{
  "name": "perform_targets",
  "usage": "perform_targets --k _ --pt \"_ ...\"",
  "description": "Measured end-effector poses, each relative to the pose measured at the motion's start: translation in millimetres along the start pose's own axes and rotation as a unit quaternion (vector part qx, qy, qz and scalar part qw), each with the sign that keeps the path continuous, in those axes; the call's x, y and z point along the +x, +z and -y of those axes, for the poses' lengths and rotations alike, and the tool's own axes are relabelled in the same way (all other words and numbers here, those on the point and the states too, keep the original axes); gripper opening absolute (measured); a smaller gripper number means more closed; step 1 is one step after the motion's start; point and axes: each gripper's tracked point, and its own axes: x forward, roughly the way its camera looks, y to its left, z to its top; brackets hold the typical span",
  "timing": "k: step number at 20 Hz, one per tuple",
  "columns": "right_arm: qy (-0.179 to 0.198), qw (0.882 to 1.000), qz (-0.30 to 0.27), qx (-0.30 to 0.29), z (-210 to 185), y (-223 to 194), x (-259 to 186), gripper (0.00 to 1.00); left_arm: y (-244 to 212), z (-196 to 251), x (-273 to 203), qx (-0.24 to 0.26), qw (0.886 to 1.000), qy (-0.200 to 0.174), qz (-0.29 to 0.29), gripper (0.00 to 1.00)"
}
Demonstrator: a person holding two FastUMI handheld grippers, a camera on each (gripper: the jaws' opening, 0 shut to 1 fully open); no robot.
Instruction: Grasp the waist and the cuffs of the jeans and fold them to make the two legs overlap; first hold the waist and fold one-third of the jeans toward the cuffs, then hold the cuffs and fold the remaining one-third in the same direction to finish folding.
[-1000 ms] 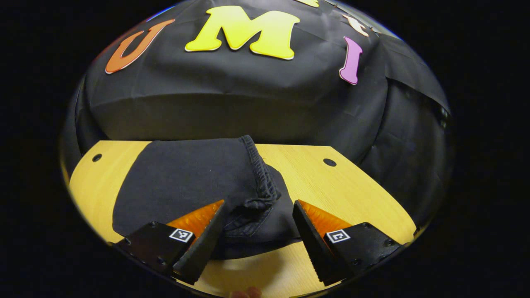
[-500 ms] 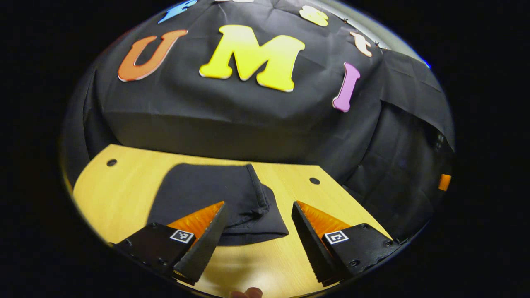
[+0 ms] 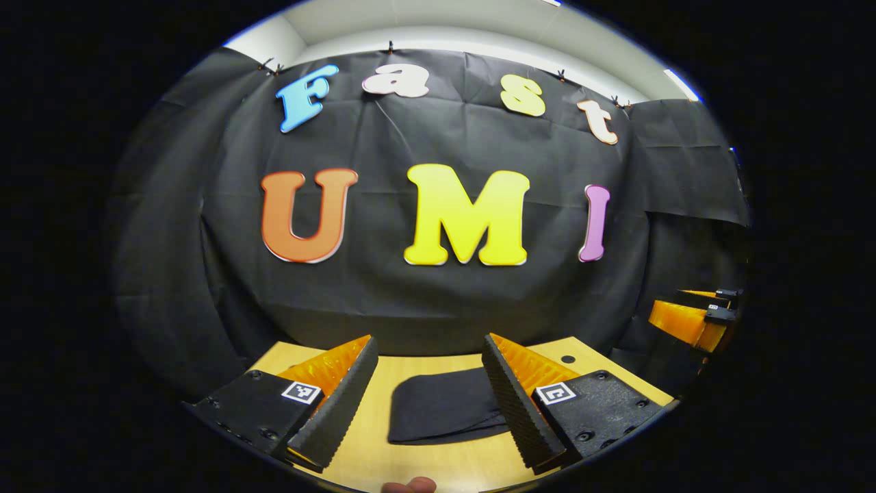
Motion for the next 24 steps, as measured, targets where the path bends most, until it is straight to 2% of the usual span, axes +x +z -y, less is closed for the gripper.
perform_targets --k 4,7,8,11,13,17,24 --pt "0.0 0.998 0.049 -0.029 -28 20 -11 0.97 26 -19 -30 -0.016 0.999 0.028 0.035 0.98" --pt "0.005 0.999 0.045 -0.029 -46 12 -20 0.97 21 -22 -45 -0.029 0.998 0.031 0.038 1.0" --pt "0.005 0.998 0.048 -0.03 -49 12 -23 0.97 20 -23 -47 -0.027 0.999 0.029 0.037 0.98" --pt "-0.003 0.998 0.056 -0.032 -50 13 -32 0.97 13 -19 -51 -0.014 0.999 0.026 0.032 1.0" --pt "-0.006 0.998 0.058 -0.034 -51 12 -36 0.97 9 -11 -52 -0.012 0.999 0.022 0.028 0.98" --pt "0.001 0.998 0.054 -0.04 -54 9 -40 0.97 1 -10 -57 -0.013 1.0 0.014 0.019 0.98" --pt "-0.018 0.998 0.049 -0.035 -47 9 -35 0.98 2 -11 -55 -0.011 0.999 0.023 0.021 0.98"
